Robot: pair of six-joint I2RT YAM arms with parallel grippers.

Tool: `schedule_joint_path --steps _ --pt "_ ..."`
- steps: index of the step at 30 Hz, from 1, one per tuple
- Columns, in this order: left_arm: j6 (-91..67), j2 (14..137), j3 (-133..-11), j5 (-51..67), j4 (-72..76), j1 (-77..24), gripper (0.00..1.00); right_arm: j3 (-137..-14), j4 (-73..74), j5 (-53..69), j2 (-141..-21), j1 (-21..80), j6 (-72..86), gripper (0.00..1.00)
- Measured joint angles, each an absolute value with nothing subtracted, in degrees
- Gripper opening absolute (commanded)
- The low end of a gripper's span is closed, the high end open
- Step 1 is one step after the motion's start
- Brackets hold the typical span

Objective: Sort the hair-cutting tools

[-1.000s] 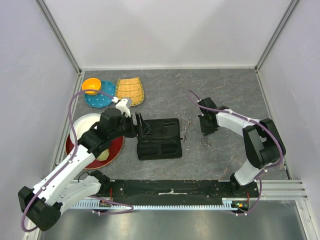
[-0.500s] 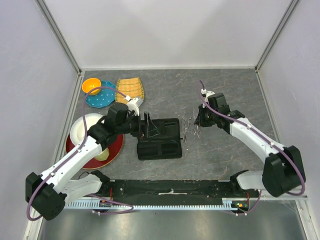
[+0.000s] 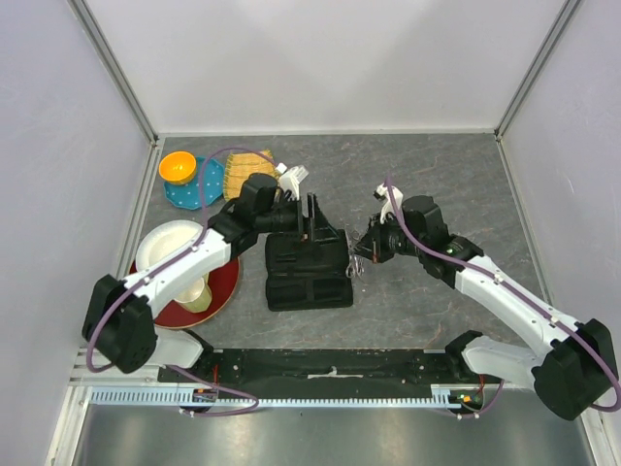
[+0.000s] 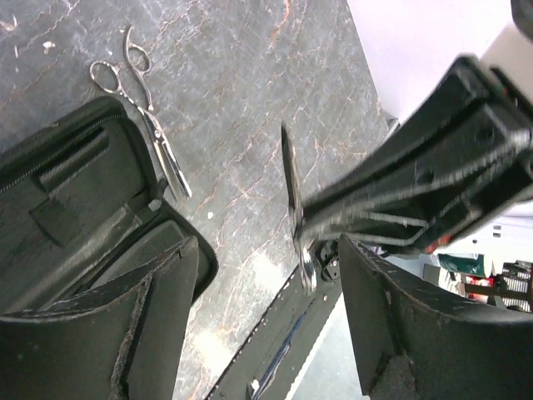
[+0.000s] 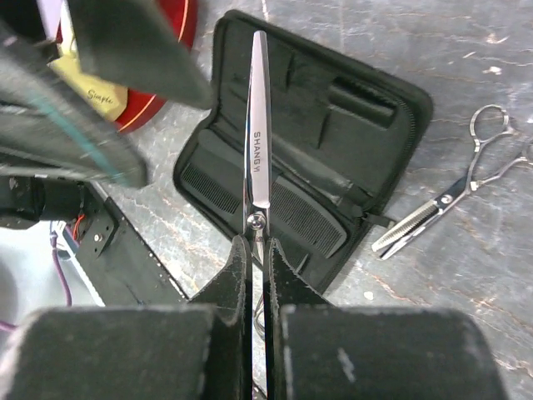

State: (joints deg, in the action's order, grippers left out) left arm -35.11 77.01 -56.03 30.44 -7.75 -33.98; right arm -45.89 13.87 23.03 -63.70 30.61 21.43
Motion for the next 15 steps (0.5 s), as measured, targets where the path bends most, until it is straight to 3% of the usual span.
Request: schedule_joint_path --steps 5,9,10,14,15 --pt "-35.2 81.5 -59.1 30.3 -6.3 -35.2 0.73 -45.9 14.0 22.4 -63.8 34.2 21.2 0.00" --pt "-36.1 84.4 -60.2 29.9 -5.7 -37.1 0.66 -45.9 14.5 20.8 -64.6 36.1 21.0 0.00" --pt "-36.3 84.9 -60.2 29.8 -5.8 -37.4 0.62 -45.9 14.6 20.5 -64.7 36.3 20.9 0.00" --pt "-37.7 87.0 -60.2 28.3 -6.1 -38.4 0.23 -45.9 14.9 19.0 -64.9 37.3 20.8 0.00" --pt "-37.8 87.4 -60.4 28.0 -6.3 -38.5 0.18 -45.9 14.9 18.8 -65.0 37.5 20.8 0.00"
